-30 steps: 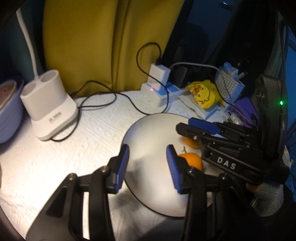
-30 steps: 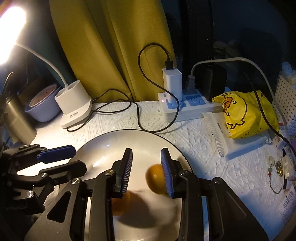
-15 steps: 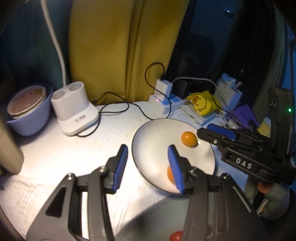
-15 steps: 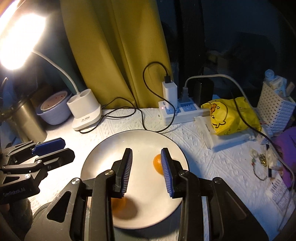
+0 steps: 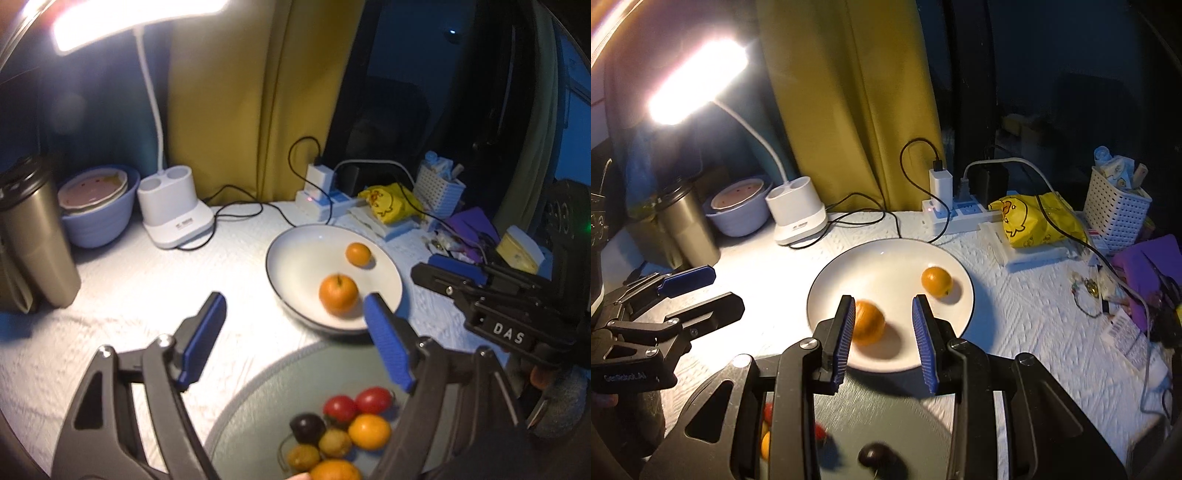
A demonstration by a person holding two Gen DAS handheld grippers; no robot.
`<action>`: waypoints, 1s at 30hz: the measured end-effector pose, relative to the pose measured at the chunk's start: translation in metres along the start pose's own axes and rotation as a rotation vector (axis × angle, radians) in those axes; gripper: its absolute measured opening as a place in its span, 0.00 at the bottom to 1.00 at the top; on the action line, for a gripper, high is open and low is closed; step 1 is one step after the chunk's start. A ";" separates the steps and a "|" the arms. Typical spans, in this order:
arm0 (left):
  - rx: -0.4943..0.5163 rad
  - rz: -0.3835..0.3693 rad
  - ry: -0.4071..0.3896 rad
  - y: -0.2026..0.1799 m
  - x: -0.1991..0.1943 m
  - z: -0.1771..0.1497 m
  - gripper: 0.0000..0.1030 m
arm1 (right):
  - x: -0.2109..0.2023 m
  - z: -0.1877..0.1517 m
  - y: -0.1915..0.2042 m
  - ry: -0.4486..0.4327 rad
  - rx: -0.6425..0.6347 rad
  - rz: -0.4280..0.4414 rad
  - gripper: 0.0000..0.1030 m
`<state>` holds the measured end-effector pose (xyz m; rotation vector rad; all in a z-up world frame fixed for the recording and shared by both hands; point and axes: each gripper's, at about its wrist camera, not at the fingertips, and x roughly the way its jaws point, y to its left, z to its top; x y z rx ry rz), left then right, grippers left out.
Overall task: Organize fruits
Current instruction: 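Withdraw both open tools from the plate back over the tray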
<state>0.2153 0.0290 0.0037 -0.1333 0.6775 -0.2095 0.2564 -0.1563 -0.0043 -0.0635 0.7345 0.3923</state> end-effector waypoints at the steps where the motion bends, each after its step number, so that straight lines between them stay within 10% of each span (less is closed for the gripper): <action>1: 0.002 0.004 -0.001 -0.001 -0.004 -0.003 0.76 | -0.004 -0.003 0.001 0.000 0.000 0.002 0.33; 30: -0.045 0.015 0.061 -0.020 -0.043 -0.088 0.76 | -0.038 -0.083 0.002 0.089 0.038 0.021 0.34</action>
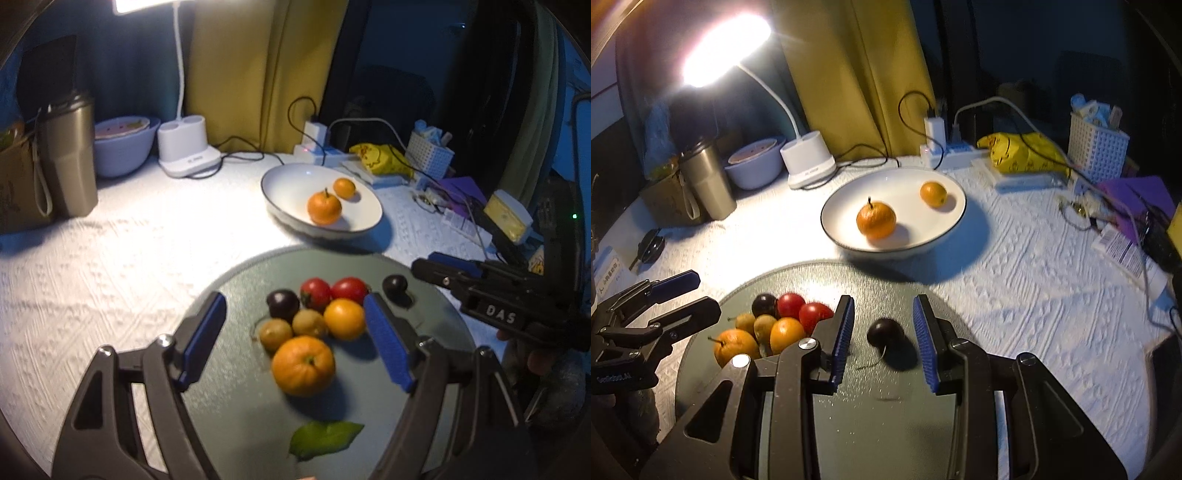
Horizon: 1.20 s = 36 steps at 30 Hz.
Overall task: Organize fruits
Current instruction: 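Withdraw both open tools from the plate back over the tray, then grasp the dark cherry tomato with the right tool while the left tool grasps another orange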
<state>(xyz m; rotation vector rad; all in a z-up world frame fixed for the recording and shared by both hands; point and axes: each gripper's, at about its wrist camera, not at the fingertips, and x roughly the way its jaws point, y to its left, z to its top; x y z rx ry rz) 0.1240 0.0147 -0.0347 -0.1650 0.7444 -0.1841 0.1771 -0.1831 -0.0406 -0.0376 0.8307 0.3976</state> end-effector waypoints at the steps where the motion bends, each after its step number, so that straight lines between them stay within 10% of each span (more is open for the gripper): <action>1: -0.004 -0.001 0.004 0.000 0.000 -0.003 0.76 | 0.002 -0.002 0.000 0.008 0.002 0.002 0.34; 25: 0.010 0.005 0.138 -0.002 0.029 -0.035 0.75 | 0.043 -0.015 -0.001 0.098 0.021 0.017 0.44; 36: 0.044 0.005 0.149 -0.009 0.032 -0.036 0.44 | 0.047 -0.014 0.002 0.107 -0.010 0.007 0.33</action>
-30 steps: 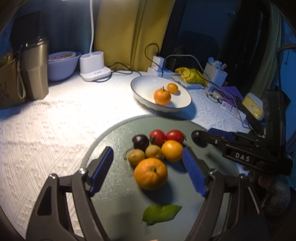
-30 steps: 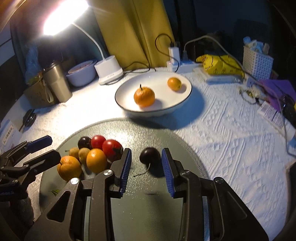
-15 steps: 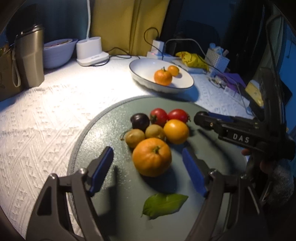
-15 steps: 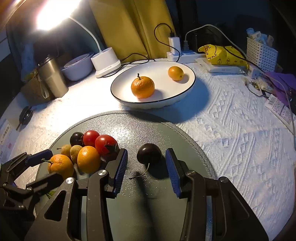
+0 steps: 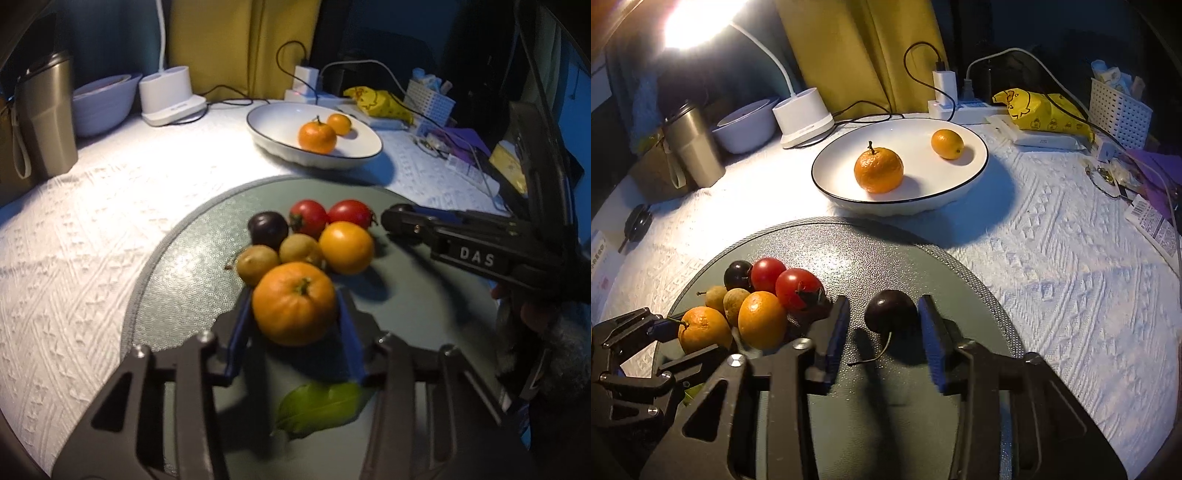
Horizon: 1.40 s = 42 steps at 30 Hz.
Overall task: Organize fruits
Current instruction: 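Grasp the dark cherry tomato with the right tool while the left tool grasps another orange, then lift and carry the dark tomato in the right tool while the left tool carries the orange to the plate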
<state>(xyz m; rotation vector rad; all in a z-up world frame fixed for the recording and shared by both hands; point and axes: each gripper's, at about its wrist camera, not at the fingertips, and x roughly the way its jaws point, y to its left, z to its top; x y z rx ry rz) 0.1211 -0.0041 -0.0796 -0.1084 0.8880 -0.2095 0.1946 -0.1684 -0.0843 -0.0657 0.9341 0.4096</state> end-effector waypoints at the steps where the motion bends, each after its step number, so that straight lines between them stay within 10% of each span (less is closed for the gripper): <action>1: -0.003 -0.003 0.000 0.001 0.000 0.000 0.44 | 0.000 0.000 0.000 -0.001 -0.003 0.000 0.32; 42: 0.045 -0.102 -0.159 -0.002 -0.036 0.052 0.43 | -0.033 0.034 -0.001 -0.106 -0.028 -0.001 0.29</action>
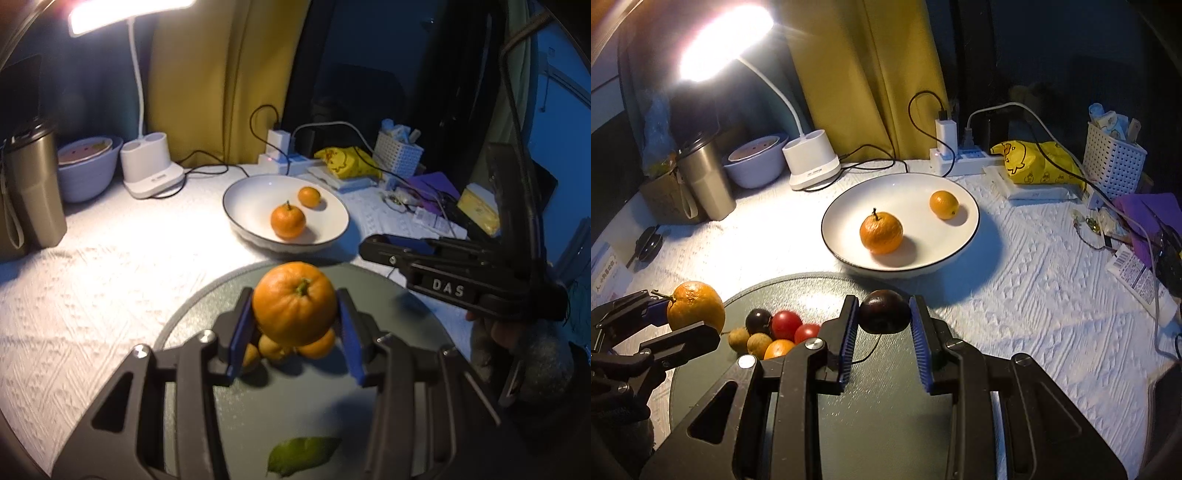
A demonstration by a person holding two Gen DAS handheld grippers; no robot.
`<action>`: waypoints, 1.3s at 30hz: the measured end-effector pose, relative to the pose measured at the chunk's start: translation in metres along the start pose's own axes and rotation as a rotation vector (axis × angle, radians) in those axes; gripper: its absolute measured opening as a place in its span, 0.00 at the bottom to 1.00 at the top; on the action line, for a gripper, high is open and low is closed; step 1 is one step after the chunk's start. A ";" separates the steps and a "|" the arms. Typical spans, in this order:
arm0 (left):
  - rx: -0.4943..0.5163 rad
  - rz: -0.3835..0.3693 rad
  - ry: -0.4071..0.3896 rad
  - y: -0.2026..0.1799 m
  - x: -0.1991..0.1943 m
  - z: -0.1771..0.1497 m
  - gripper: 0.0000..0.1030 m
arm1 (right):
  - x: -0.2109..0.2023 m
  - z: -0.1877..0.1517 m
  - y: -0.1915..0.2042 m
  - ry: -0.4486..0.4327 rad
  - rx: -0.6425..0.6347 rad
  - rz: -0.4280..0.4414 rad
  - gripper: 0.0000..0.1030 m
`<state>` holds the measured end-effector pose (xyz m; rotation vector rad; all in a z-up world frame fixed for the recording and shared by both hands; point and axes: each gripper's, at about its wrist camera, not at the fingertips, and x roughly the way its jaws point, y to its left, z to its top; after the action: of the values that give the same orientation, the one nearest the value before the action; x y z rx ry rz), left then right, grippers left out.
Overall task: Organize fruits
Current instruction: 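Lift and carry the dark tomato in the right tool while the left tool carries the orange to the plate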
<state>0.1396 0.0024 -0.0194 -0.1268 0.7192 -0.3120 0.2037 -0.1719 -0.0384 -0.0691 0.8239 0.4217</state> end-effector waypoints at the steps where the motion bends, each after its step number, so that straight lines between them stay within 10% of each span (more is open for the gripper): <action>1: 0.001 0.001 0.000 0.001 0.002 0.002 0.43 | 0.001 0.001 -0.001 -0.001 0.001 0.000 0.29; 39: -0.017 -0.003 0.096 0.051 0.125 0.085 0.43 | 0.074 0.078 -0.037 -0.027 -0.025 -0.006 0.29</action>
<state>0.2965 0.0109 -0.0456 -0.1300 0.8168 -0.3167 0.3171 -0.1632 -0.0424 -0.0891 0.7913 0.4263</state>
